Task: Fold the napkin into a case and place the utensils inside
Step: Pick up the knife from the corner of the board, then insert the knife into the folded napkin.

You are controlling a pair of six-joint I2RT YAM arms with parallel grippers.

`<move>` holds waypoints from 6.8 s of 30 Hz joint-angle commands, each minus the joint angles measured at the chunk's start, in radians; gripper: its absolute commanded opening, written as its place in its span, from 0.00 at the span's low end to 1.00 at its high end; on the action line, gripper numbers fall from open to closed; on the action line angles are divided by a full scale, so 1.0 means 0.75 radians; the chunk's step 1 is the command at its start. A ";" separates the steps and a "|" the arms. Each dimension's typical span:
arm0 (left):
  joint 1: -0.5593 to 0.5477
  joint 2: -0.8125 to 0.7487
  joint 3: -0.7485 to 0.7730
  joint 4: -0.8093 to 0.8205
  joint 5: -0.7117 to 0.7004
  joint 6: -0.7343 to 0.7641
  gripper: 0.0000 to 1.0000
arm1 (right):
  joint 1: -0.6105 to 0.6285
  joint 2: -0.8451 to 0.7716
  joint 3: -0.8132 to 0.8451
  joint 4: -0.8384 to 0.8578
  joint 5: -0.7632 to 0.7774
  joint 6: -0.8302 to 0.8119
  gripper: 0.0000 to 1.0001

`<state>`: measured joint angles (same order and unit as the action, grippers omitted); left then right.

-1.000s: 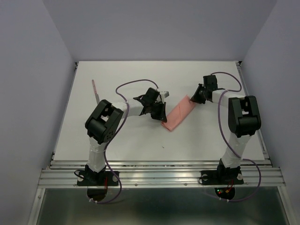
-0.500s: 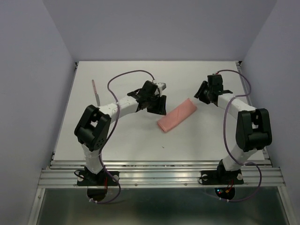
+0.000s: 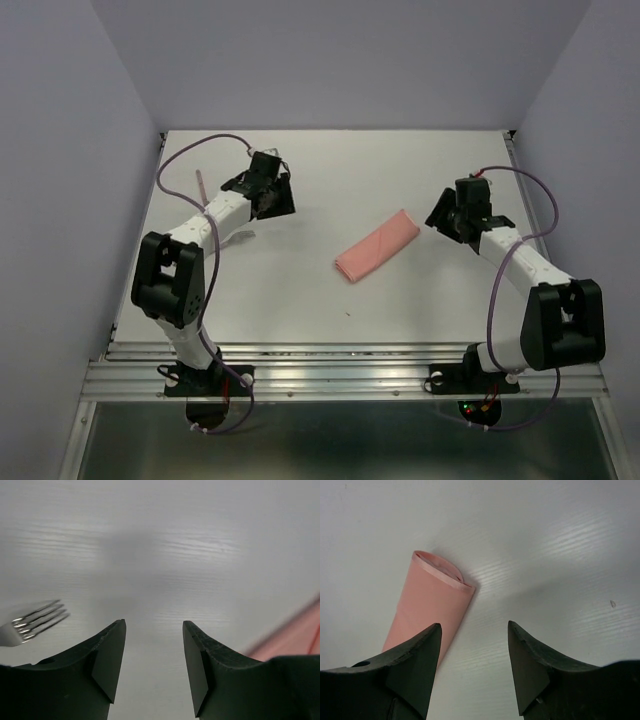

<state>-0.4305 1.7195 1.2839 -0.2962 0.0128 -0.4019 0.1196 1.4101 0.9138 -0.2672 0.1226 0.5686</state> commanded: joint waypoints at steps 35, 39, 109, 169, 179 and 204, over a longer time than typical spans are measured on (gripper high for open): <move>0.676 0.683 0.857 -0.331 -0.385 0.135 0.73 | 0.008 -0.015 -0.075 0.136 -0.325 0.085 0.61; 0.678 0.745 0.896 -0.339 -0.297 0.186 0.70 | 0.008 -0.017 -0.047 0.111 -0.337 0.083 0.61; -0.506 0.260 0.319 -0.133 0.116 0.585 0.00 | -0.041 0.514 0.342 0.095 -0.147 0.066 0.34; -0.488 0.642 0.698 -0.227 0.157 0.426 0.00 | 0.117 0.631 0.252 0.191 -0.372 0.076 0.33; -0.481 0.563 0.569 -0.127 0.190 0.364 0.00 | 0.117 0.619 0.219 0.209 -0.384 0.093 0.33; -0.467 0.683 0.835 -0.384 0.163 0.292 0.00 | 0.117 0.589 0.179 0.229 -0.384 0.107 0.33</move>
<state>-0.7837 2.2478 1.8751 -0.5747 0.1459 -0.1646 0.1936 1.8702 1.0771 -0.0635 -0.1734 0.6529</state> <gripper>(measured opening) 0.237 0.325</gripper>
